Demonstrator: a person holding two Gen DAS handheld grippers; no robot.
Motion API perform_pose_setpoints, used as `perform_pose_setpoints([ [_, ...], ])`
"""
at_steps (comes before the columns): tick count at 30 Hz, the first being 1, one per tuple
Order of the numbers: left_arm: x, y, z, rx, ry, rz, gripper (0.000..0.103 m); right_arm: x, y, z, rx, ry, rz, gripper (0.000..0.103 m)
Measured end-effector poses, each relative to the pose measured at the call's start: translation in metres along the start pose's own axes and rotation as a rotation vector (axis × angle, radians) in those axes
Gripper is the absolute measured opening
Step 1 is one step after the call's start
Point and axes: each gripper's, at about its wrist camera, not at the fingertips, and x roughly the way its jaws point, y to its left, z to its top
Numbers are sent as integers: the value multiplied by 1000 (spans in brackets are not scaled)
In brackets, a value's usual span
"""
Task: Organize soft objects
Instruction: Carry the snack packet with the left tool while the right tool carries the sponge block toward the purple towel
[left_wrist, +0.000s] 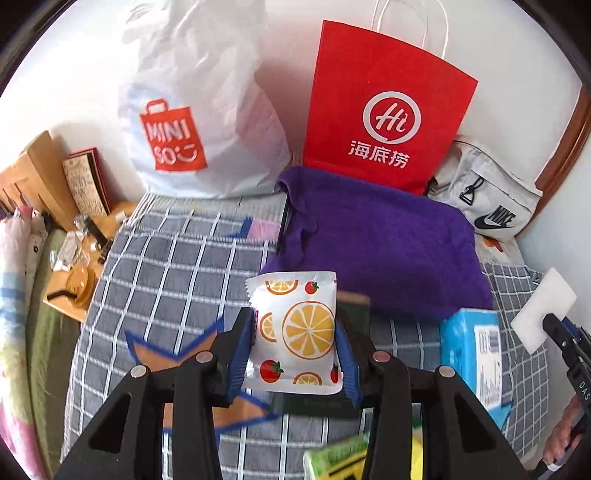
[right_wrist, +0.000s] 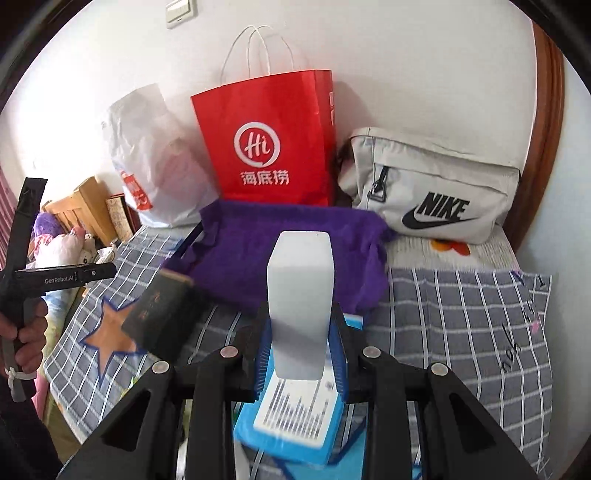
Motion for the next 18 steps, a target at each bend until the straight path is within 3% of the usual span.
perform_pose_setpoints([
  [5, 27, -17, 34, 32, 2, 30, 41, 35, -15, 27, 13, 0, -3, 29],
  [18, 111, -46, 90, 59, 69, -13, 41, 122, -43, 56, 13, 82, 17, 29],
])
